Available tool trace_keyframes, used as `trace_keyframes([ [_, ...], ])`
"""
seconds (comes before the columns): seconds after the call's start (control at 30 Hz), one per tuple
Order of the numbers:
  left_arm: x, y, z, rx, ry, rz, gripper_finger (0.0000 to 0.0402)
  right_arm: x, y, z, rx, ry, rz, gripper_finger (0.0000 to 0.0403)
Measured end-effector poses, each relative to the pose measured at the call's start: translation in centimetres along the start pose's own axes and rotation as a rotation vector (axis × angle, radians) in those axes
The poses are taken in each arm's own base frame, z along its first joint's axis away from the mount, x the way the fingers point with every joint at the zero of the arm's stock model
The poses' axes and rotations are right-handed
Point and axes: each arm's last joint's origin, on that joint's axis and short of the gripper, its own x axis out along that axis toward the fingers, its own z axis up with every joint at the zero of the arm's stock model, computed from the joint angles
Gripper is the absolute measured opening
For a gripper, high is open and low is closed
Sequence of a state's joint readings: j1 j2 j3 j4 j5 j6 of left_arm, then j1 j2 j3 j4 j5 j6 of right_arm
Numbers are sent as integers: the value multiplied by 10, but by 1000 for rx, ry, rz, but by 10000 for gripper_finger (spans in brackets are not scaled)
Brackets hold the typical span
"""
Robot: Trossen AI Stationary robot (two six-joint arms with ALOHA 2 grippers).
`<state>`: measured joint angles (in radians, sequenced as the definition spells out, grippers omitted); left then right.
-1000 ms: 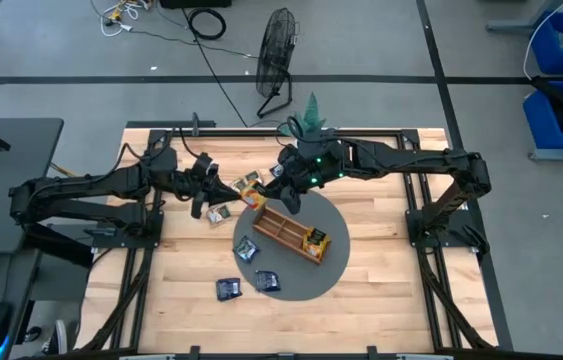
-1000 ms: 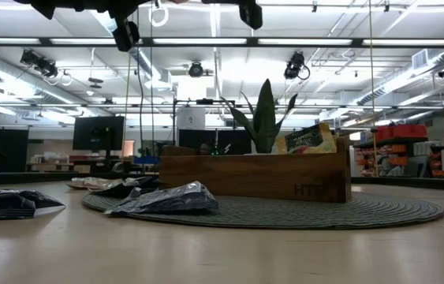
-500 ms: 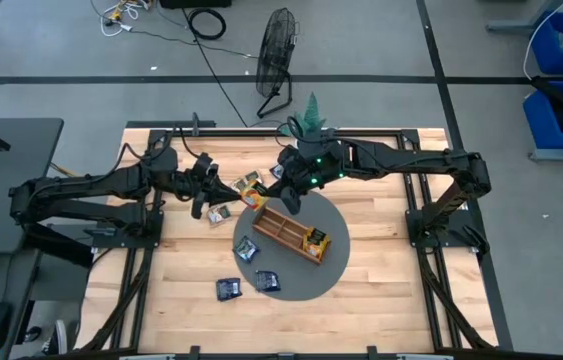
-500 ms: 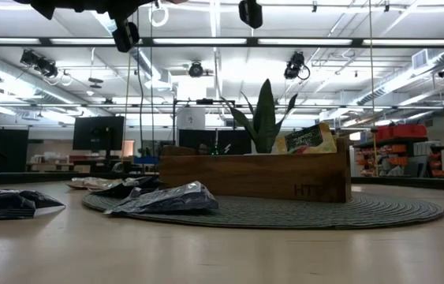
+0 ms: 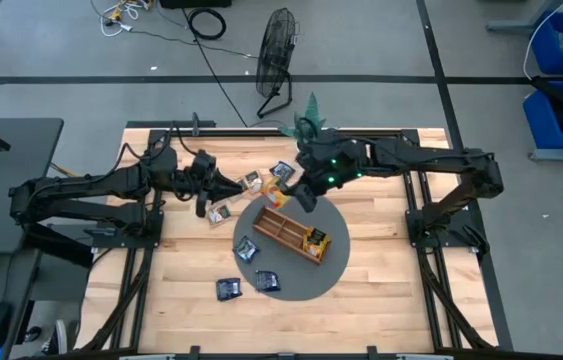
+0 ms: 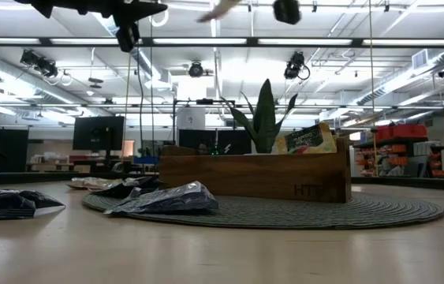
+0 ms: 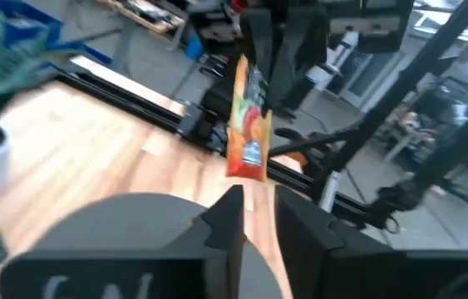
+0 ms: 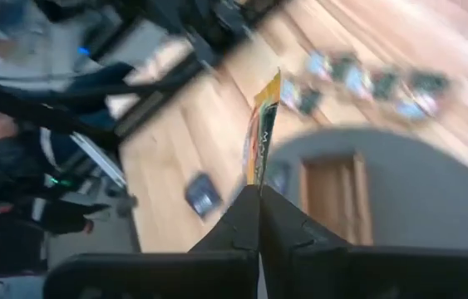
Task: Pick & Place Tea
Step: Put the yellow tea bag into the right section of the wooden organizer
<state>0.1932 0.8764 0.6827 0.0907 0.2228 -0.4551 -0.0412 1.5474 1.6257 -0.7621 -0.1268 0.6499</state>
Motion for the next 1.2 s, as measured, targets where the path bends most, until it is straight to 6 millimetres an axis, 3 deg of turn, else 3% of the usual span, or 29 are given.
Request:
trace_keyframes([
  [0.3,0,0,4,109,-57,43,144,0,5,-36,105,181,-192,0],
  [0.67,0,-2,9,130,-110,21,158,12,24,-68,27,227,-295,0],
  [0.9,0,-2,9,118,-110,20,158,41,29,-95,-71,335,-351,0],
  [1.2,-1,-2,9,118,-111,18,158,80,23,-111,-175,441,-431,0],
])
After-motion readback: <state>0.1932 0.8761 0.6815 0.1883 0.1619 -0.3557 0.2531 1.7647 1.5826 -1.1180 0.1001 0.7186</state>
